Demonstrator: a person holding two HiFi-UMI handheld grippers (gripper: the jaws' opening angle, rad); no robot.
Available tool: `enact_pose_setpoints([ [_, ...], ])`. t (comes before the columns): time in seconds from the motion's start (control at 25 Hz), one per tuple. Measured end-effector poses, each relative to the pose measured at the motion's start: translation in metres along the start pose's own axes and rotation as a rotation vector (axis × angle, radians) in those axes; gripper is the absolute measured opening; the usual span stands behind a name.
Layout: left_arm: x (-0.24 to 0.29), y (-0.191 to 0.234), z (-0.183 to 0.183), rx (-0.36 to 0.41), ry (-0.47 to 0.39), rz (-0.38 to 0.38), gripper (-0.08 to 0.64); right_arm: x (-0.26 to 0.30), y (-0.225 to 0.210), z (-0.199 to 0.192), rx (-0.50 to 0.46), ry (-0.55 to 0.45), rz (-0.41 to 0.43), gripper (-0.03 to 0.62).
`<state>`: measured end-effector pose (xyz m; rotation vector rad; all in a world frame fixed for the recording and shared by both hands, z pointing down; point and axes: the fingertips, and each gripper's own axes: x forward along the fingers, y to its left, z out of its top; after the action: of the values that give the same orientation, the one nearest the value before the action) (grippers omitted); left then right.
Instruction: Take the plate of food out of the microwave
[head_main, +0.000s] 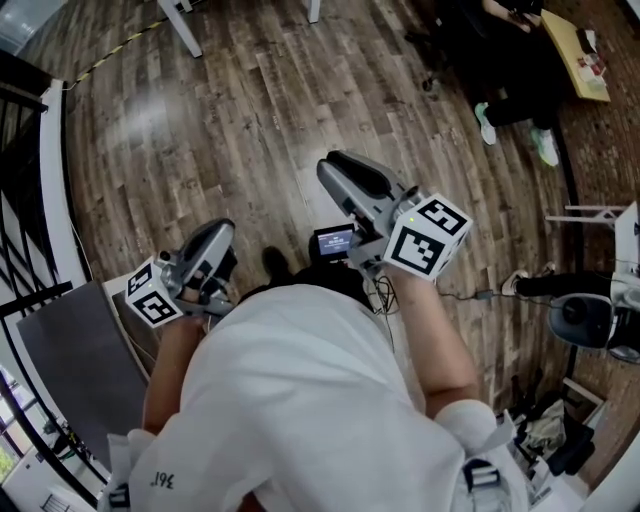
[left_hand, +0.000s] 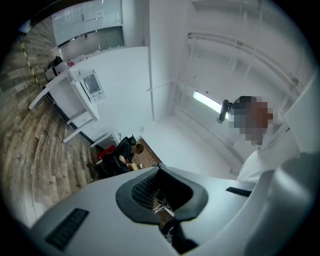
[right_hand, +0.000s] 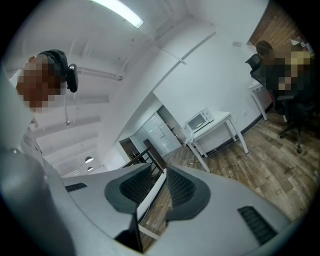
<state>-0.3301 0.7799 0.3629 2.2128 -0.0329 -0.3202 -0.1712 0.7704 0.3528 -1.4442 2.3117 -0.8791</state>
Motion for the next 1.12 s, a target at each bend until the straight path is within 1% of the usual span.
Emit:
enact_pose_setpoints([
  [0.08, 0.005, 0.006, -0.007, -0.018, 0.019, 0.024, 0.008, -0.008, -0.013, 0.0, 0.013, -0.008, -0.02, 0.094],
  [0.16, 0.005, 0.006, -0.008, -0.016, 0.05, 0.034, 0.007, -0.007, -0.017, -0.001, 0.024, -0.011, -0.048, 0.094],
  [0.32, -0.024, 0.005, 0.018, 0.024, 0.079, 0.007, 0.006, 0.02, 0.0, -0.01, 0.037, -0.02, -0.113, 0.094],
  [0.44, -0.038, 0.011, 0.032, 0.045, 0.095, -0.004, 0.007, 0.037, 0.009, -0.016, 0.051, -0.031, -0.137, 0.094],
  [0.52, -0.039, 0.013, 0.03, 0.044, 0.118, -0.009, 0.008, 0.039, 0.008, -0.019, 0.054, -0.034, -0.154, 0.094],
  [0.6, -0.038, 0.015, 0.021, 0.049, 0.161, -0.009, 0.008, 0.039, 0.004, -0.021, 0.055, -0.033, -0.176, 0.094],
  [0.68, -0.037, 0.017, 0.016, 0.037, 0.19, -0.023, 0.008, 0.041, 0.002, -0.022, 0.053, -0.027, -0.193, 0.094],
  [0.8, -0.034, 0.022, 0.02, 0.002, 0.184, -0.049, 0.008, 0.046, -0.003, -0.021, 0.043, -0.017, -0.209, 0.094],
  [0.88, -0.03, 0.032, 0.024, -0.02, 0.179, -0.046, 0.008, 0.05, -0.012, -0.016, 0.04, -0.019, -0.22, 0.094],
  [1.0, -0.019, 0.053, 0.033, -0.058, 0.165, -0.011, 0.008, 0.057, -0.035, -0.008, 0.052, -0.02, -0.242, 0.094],
  [1.12, -0.002, 0.078, 0.049, -0.084, 0.125, 0.033, 0.008, 0.069, -0.066, 0.006, 0.072, -0.015, -0.245, 0.094],
])
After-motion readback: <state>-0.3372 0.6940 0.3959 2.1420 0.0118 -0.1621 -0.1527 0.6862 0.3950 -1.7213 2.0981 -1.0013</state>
